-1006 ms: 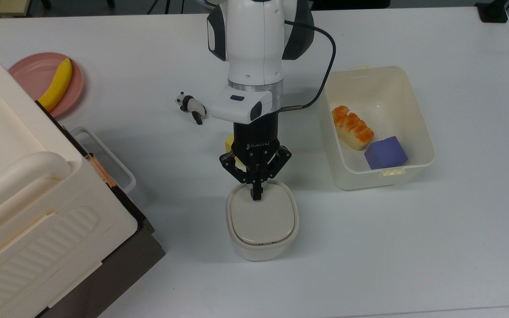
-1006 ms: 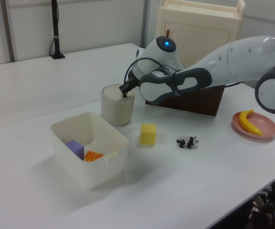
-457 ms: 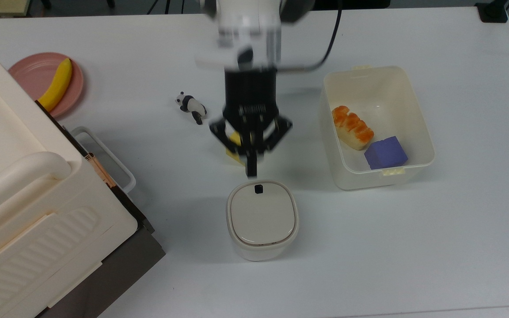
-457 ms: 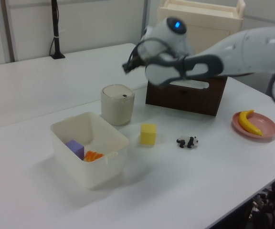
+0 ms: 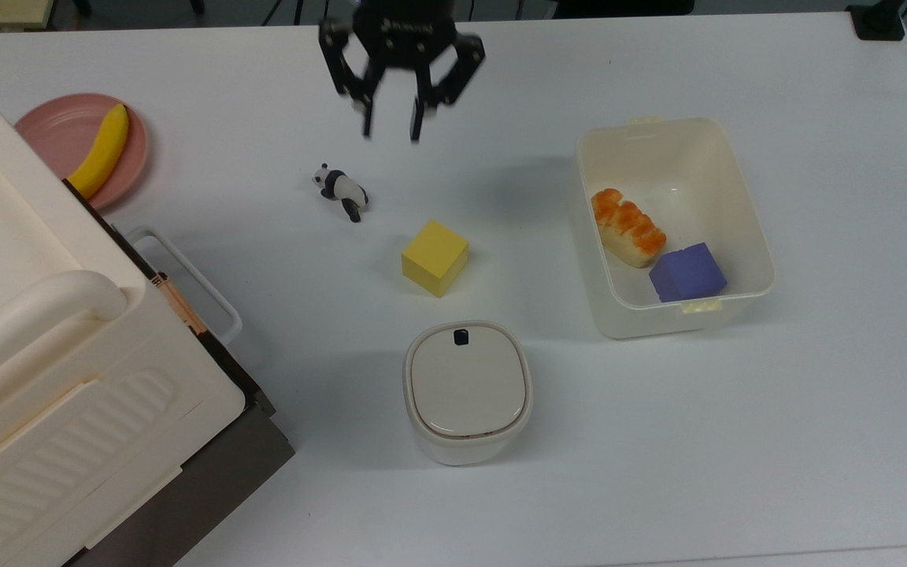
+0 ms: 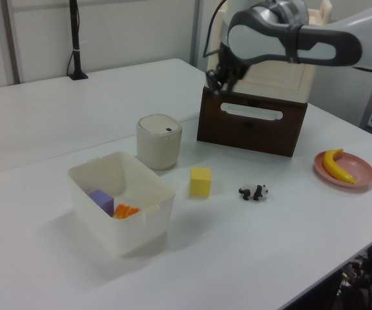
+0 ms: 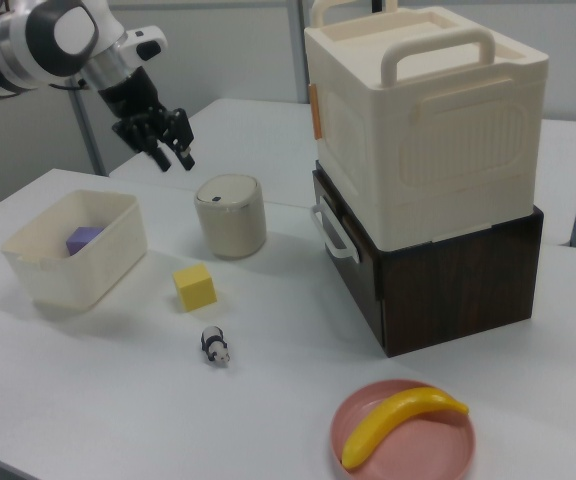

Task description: Close the trash can

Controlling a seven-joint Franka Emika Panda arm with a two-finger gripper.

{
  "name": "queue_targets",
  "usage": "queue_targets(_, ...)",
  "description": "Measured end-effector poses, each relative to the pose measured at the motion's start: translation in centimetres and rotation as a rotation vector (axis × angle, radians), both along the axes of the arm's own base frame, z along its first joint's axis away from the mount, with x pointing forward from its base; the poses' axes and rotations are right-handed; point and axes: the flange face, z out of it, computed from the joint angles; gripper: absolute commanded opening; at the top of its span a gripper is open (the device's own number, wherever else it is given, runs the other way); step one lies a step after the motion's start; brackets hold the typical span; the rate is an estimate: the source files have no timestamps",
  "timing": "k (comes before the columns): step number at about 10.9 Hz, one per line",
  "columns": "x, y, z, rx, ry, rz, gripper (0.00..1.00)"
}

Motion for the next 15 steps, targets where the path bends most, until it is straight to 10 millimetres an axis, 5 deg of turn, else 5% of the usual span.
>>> queue_targets(6,-5.1,-2.8,2.1,0.103,0.217,-0.130,1.00)
queue_targets(9,-5.6,-4.7,2.6,0.174,0.231,-0.118,1.00)
queue_targets(15,-5.5,-4.6,2.2,0.180,0.239,-0.118,1.00)
